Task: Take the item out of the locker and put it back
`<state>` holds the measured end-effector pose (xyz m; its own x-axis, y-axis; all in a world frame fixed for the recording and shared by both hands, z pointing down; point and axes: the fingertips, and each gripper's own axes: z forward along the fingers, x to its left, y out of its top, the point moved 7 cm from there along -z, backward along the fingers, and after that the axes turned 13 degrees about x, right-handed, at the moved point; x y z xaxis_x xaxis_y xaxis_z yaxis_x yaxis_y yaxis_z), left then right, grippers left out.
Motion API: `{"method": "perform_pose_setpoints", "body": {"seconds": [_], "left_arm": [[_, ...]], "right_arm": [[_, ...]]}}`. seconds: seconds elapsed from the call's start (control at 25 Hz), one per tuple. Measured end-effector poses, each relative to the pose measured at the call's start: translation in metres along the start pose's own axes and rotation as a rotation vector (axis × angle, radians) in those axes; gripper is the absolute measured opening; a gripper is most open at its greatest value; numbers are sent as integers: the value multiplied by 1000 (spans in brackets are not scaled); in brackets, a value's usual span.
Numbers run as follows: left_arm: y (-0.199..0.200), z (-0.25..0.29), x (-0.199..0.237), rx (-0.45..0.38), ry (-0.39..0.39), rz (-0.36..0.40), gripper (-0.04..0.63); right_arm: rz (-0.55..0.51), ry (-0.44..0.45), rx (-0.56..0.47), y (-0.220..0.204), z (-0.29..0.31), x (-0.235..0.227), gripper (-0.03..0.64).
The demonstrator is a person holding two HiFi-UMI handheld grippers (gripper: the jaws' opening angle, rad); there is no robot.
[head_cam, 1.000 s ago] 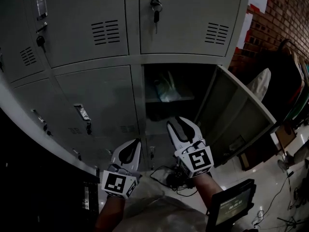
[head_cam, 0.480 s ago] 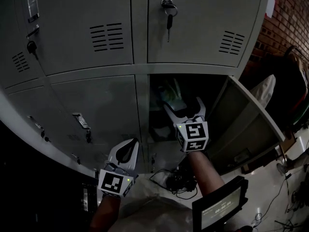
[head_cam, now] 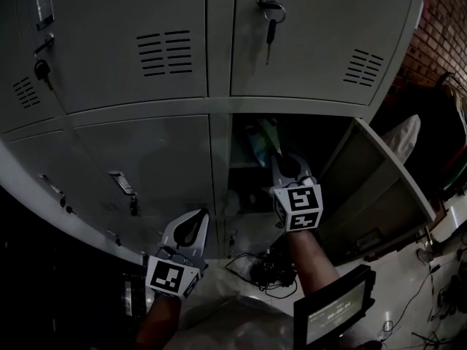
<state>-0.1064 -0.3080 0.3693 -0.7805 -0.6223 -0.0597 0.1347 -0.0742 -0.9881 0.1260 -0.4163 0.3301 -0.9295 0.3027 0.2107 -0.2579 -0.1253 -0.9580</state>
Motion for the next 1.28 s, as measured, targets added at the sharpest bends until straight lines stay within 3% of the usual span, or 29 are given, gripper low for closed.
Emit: {"method": "perform_pose_setpoints", "body": {"seconds": [0.2, 0.44, 0.6, 0.84, 1.04, 1.28], "left_arm": [[1, -9, 1, 2, -17, -7, 2], [-8, -28, -7, -3, -41, -34, 2], [-5, -53, -25, 15, -28, -12, 3], [-1, -103, -100, -12, 24, 11, 3], [-13, -144, -175, -3, 54, -4, 3], [-7, -176, -216, -27, 42, -11, 3]], "right_arm": [[6, -3, -52, 8, -31, 9, 5], [-54, 0, -112, 9, -94, 44, 5], [-98, 6, -153, 6, -147, 67, 8], [-44, 55, -216, -16, -240, 74, 6], [-35, 99, -207, -40, -316, 75, 6], [-41, 63, -213, -44, -378, 75, 6]]}}
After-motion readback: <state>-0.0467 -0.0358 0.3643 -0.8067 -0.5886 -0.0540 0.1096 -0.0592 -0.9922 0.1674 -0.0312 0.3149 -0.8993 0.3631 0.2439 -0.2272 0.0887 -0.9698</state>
